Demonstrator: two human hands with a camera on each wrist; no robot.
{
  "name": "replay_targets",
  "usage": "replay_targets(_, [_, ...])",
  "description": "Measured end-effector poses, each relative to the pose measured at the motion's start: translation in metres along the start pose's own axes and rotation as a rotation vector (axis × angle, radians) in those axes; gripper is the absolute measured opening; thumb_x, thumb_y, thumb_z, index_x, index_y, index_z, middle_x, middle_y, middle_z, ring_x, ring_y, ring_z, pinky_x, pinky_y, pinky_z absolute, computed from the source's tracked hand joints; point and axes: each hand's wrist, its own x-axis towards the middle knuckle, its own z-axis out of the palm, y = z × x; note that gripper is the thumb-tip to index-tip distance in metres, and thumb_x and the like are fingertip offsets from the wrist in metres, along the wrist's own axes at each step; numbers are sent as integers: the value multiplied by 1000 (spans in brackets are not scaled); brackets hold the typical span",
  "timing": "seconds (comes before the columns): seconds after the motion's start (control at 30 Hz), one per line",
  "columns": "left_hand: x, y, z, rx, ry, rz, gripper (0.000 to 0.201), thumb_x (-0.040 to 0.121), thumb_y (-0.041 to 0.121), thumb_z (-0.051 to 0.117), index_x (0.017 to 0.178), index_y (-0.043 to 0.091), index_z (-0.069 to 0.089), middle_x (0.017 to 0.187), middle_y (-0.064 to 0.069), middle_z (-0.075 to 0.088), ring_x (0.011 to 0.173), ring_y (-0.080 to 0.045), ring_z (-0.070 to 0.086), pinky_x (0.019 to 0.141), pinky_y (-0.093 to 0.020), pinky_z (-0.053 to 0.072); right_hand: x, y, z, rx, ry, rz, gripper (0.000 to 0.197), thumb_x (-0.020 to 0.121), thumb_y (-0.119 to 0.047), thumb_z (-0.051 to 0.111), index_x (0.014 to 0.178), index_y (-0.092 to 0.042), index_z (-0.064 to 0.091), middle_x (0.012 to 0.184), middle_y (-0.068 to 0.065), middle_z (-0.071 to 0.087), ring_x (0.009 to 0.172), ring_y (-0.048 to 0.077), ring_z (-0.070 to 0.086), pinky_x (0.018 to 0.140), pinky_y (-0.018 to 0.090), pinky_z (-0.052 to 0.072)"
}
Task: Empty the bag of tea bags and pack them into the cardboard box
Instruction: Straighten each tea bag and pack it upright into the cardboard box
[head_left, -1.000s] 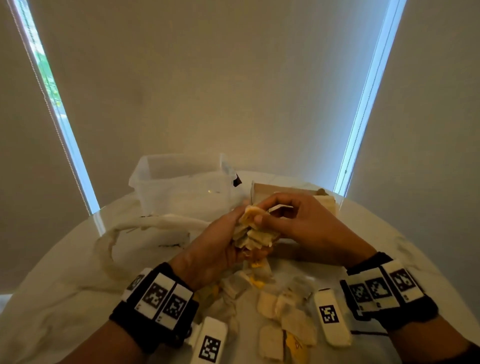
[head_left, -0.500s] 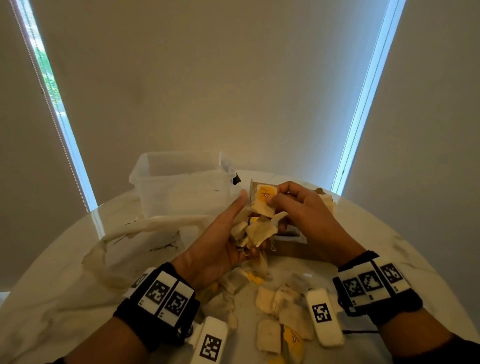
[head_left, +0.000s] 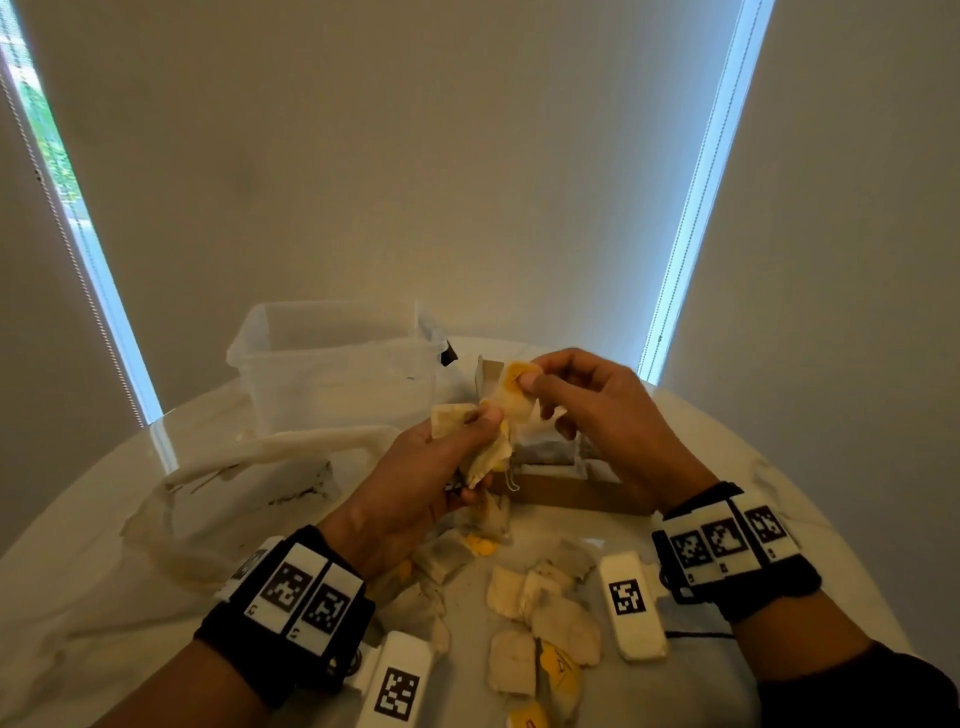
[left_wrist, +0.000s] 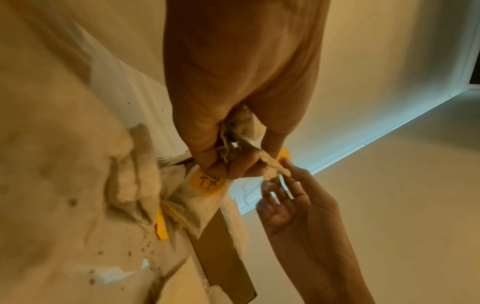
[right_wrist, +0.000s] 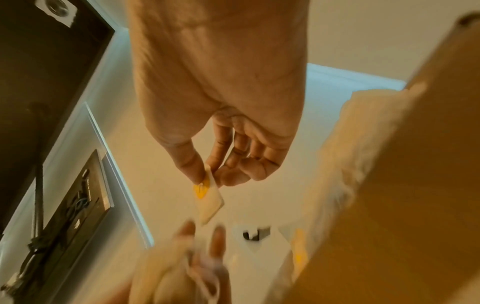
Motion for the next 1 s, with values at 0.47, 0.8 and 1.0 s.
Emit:
replay_targets(0.47, [0, 0, 0, 32, 2, -49, 40, 99, 36, 70, 119, 1, 75, 76, -8, 64, 65, -14, 59, 50, -22, 49, 0, 13, -108, -371, -2, 323, 12, 95, -32, 79, 104, -25, 83, 95, 2, 81, 68, 10, 66, 60, 24, 45])
replay_targets(0.8, [0, 0, 1, 23, 8, -72, 41, 100, 33, 69, 121, -2, 74, 77, -12, 61, 67, -18, 55, 48, -23, 48, 2, 29, -108, -556, 24, 404, 9, 98, -30, 76, 106, -25, 78, 99, -4, 70, 88, 10, 60, 68, 22, 45])
replay_targets(1.0, [-2, 6, 3, -10, 28, -91, 49, 94, 48, 68, 115, 4, 75, 83, -13, 64, 67, -19, 62, 50, -25, 50, 5, 25, -101, -519, 116, 262, 13, 95, -28, 80, 107, -25, 81, 100, 2, 72, 89, 12, 63, 79, 26, 51])
